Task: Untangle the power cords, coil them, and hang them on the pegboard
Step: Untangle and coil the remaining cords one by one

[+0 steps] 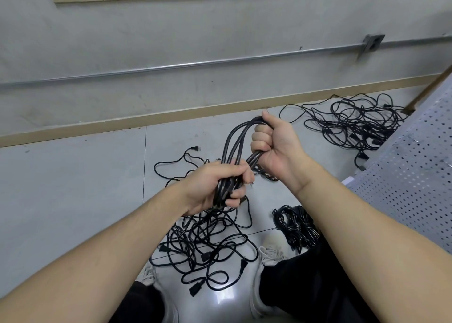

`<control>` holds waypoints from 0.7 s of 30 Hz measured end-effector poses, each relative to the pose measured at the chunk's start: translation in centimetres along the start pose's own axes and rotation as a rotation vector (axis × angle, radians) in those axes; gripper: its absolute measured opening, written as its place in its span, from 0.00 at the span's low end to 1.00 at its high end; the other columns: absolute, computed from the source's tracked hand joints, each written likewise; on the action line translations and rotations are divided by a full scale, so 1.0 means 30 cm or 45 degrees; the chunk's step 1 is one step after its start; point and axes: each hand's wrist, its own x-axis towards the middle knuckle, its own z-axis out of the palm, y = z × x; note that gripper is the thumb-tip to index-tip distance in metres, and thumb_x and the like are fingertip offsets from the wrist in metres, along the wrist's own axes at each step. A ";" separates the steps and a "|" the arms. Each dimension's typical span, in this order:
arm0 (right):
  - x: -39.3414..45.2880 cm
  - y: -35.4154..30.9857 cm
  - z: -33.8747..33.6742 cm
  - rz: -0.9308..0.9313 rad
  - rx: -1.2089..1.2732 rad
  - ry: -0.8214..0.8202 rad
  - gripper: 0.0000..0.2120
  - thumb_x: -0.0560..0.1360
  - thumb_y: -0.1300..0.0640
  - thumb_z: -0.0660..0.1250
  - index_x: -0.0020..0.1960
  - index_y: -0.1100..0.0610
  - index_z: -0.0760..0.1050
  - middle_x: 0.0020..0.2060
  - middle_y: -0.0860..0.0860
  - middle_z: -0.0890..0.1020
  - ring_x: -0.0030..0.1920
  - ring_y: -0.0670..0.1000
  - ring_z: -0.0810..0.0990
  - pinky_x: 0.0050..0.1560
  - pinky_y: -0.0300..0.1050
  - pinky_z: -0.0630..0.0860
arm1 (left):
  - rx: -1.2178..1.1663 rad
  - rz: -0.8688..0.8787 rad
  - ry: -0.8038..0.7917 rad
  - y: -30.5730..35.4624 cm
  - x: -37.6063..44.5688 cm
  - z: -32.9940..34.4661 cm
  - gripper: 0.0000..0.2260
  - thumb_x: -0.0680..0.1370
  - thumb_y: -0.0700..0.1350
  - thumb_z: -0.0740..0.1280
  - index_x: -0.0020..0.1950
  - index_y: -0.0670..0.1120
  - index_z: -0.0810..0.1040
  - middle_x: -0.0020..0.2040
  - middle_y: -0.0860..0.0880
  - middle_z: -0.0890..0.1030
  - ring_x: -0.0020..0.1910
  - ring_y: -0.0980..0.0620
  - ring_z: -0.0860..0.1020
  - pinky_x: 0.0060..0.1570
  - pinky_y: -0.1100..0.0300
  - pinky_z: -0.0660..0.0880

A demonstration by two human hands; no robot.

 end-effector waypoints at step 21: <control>-0.059 0.218 -0.050 0.022 -2.277 -0.784 0.02 0.79 0.57 0.68 0.52 0.54 0.77 0.43 0.47 0.78 0.41 0.45 0.74 0.45 0.33 0.70 | -0.342 0.466 0.859 0.060 0.013 -0.076 0.20 0.85 0.56 0.60 0.36 0.49 0.66 0.35 0.52 0.68 0.29 0.54 0.67 0.28 0.61 0.69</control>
